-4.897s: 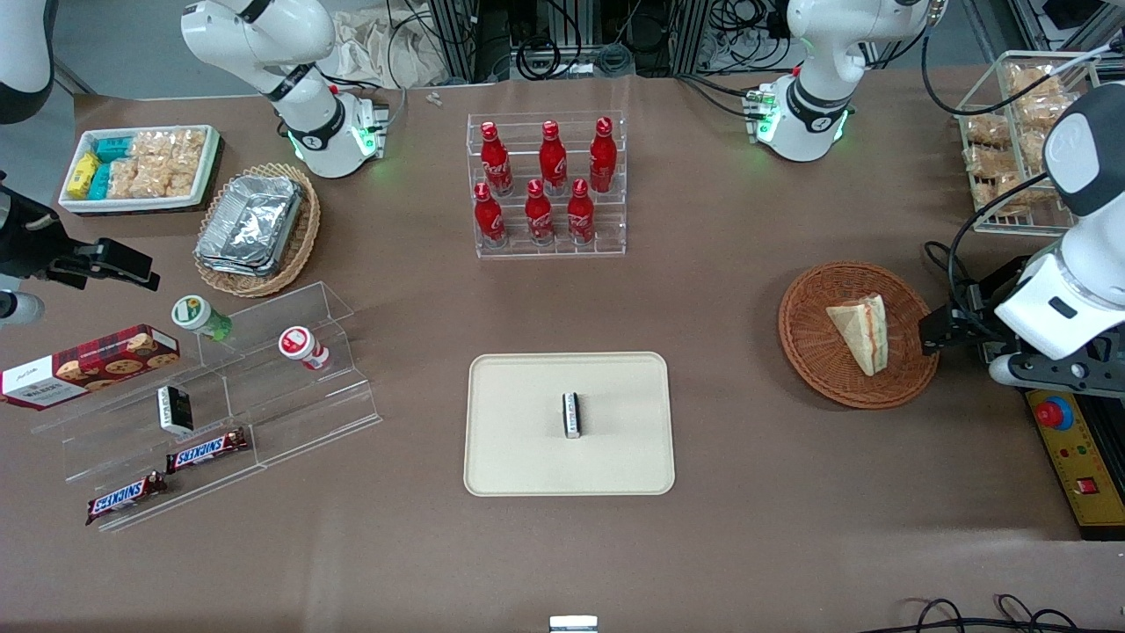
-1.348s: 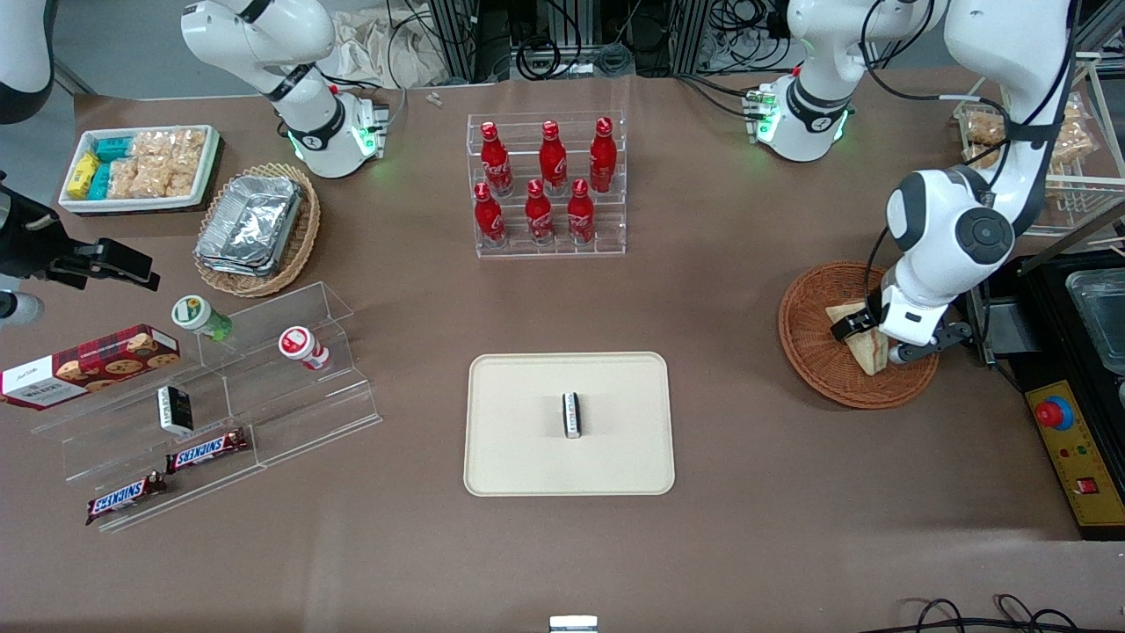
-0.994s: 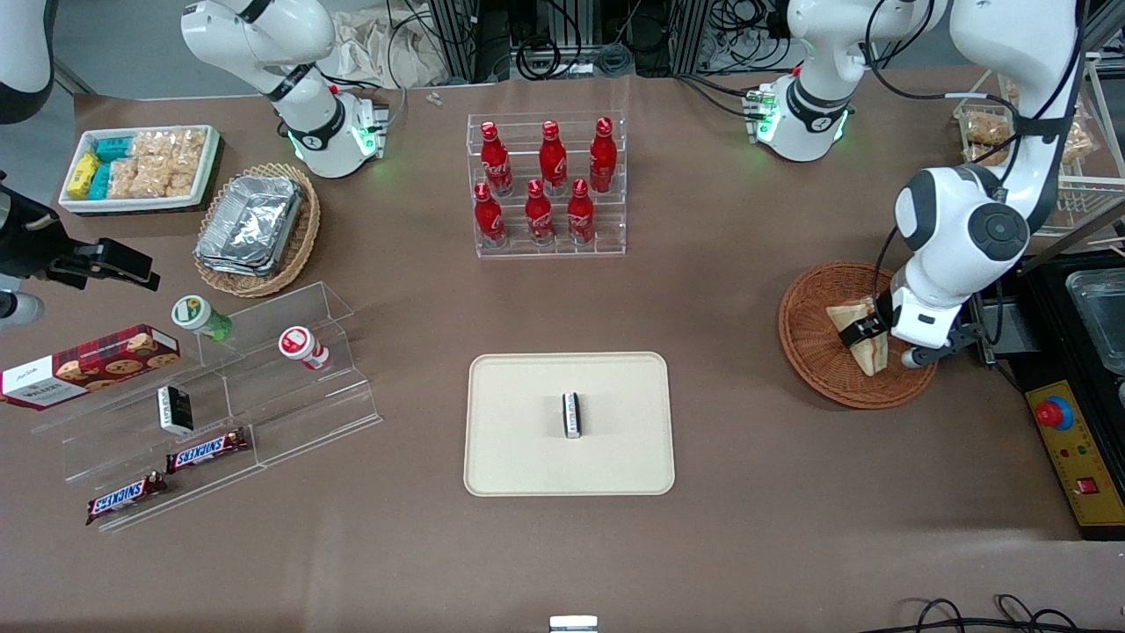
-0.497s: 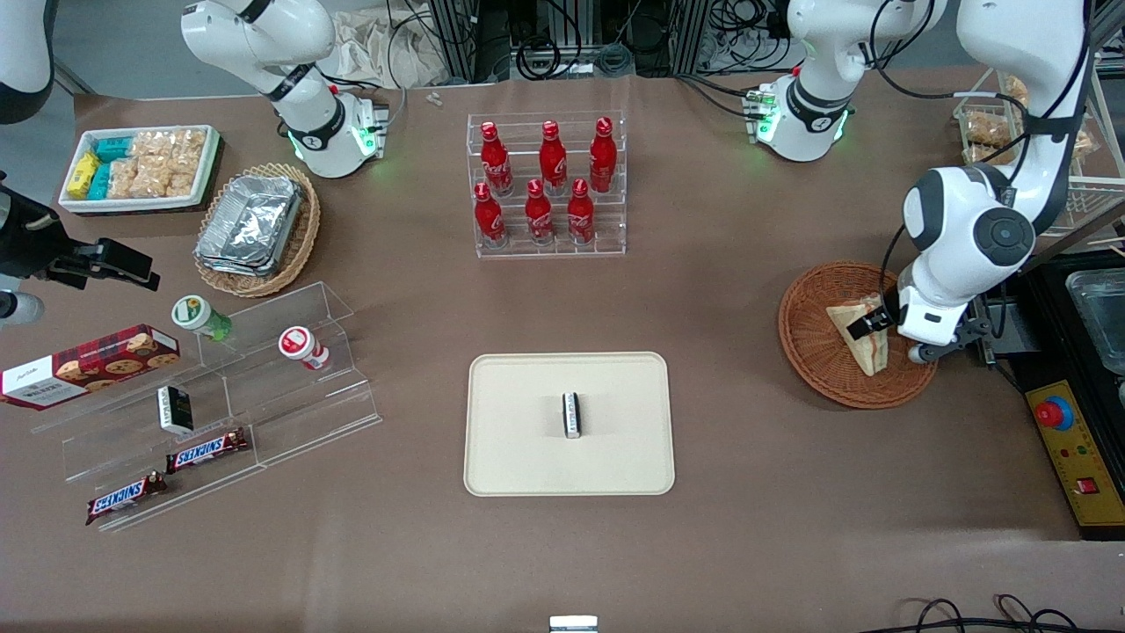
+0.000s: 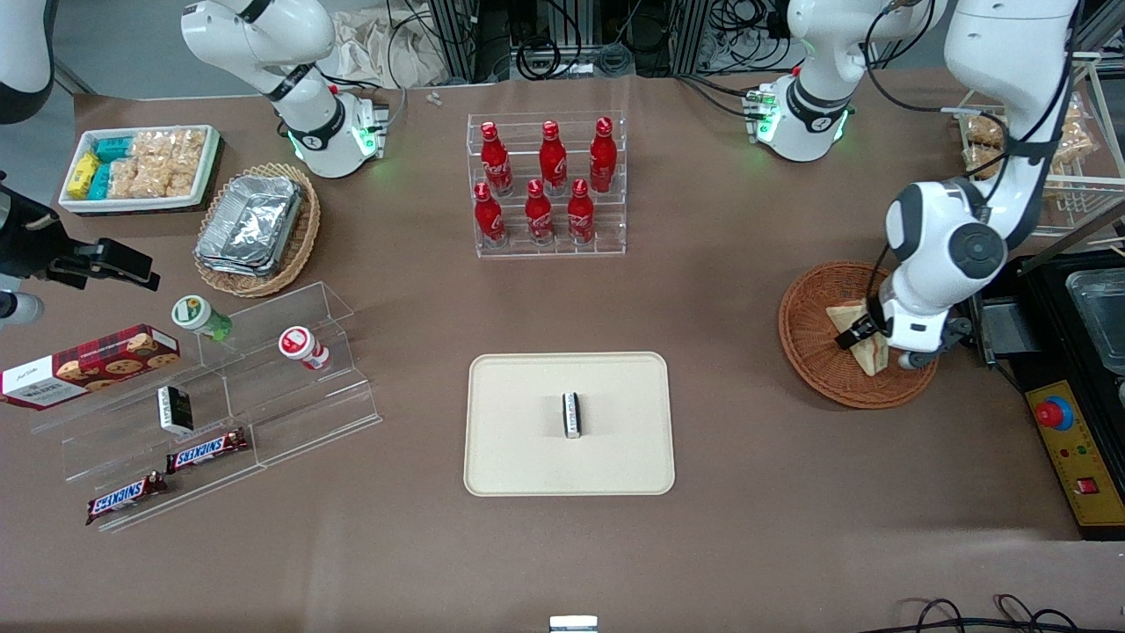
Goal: Place sandwich from basket to tray
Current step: 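Close the left gripper on the sandwich and lift it from the basket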
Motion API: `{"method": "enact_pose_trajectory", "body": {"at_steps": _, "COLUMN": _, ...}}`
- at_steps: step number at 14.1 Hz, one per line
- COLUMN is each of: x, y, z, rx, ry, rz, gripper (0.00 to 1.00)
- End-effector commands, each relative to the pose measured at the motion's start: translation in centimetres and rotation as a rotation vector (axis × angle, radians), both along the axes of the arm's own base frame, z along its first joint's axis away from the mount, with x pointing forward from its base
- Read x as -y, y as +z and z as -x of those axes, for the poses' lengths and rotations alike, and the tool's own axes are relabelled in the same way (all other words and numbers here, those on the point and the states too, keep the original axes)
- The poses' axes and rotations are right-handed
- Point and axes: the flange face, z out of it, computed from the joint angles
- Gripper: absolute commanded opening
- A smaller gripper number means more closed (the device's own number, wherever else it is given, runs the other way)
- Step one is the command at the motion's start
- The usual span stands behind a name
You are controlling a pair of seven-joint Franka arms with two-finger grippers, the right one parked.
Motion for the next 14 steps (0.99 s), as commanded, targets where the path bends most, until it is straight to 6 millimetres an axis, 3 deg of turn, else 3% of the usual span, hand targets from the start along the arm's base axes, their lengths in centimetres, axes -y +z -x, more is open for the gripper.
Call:
{"method": "enact_pose_trajectory", "body": {"at_steps": 1, "x": 0.1, "y": -0.4, "z": 0.1, "rx": 0.016, "ry": 0.020, "rz": -0.012, "gripper": 1.00}}
{"method": "enact_pose_trajectory", "body": {"at_steps": 2, "x": 0.1, "y": -0.3, "z": 0.0, "rx": 0.017, "ry": 0.017, "rz": -0.012, "gripper": 0.88}}
{"method": "enact_pose_trajectory", "body": {"at_steps": 4, "x": 0.1, "y": -0.2, "z": 0.0, "rx": 0.019, "ry": 0.012, "rz": -0.013, "gripper": 0.20}}
{"method": "enact_pose_trajectory", "body": {"at_steps": 5, "x": 0.1, "y": -0.1, "z": 0.1, "rx": 0.020, "ry": 0.004, "rz": -0.014, "gripper": 0.00}}
{"method": "enact_pose_trajectory", "body": {"at_steps": 8, "x": 0.0, "y": 0.1, "z": 0.1, "rx": 0.016, "ry": -0.005, "rz": -0.014, "gripper": 0.00}}
{"method": "enact_pose_trajectory", "body": {"at_steps": 10, "x": -0.1, "y": 1.8, "z": -0.4, "rx": 0.017, "ry": -0.029, "rz": -0.017, "gripper": 0.00}}
{"method": "enact_pose_trajectory", "body": {"at_steps": 14, "x": -0.2, "y": 12.2, "z": -6.1, "rx": -0.112, "ry": -0.102, "rz": -0.038, "gripper": 0.00}}
